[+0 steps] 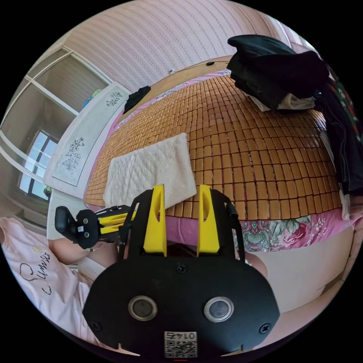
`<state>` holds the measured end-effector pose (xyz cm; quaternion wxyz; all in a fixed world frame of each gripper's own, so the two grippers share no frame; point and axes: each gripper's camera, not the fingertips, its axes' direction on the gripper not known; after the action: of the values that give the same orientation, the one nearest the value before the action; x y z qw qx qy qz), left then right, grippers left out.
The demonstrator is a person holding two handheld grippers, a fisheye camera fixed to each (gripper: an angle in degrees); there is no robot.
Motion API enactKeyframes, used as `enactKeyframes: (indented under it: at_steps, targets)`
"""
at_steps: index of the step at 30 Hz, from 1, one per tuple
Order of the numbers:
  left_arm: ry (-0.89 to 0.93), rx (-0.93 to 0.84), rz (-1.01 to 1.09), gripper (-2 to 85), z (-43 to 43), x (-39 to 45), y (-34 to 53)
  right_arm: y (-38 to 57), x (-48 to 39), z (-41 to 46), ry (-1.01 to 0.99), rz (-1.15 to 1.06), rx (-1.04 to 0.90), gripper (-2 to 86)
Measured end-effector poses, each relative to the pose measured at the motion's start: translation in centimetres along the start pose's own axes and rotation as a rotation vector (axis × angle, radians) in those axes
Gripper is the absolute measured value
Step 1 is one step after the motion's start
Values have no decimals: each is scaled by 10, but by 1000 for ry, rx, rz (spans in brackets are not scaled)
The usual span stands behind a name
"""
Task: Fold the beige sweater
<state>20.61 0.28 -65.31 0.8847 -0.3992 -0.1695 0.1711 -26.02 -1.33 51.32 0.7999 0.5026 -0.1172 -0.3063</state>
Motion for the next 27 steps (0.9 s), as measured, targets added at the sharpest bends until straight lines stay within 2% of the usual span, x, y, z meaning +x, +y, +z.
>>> enactKeyframes:
  at_steps: [5,9,12,22,27]
  targets:
    - [133,0,15,-3,-65,-5,44,-9,39,13,-95,87,-10,170]
    - [159,-25,-25,-5,-97,-8,74,-3,61,30,-340,175,-114,86]
    - [128,-37,-54,-6,-117,-12,90,16,78,13,-452,251,-67,51]
    - [217,175,-92,-5,-157,-21,75,19,71,-146,-268,116,104,31]
    - [277,253,-172,-1,-160,-40,80,-28,8,-144,-251,-16,14,41]
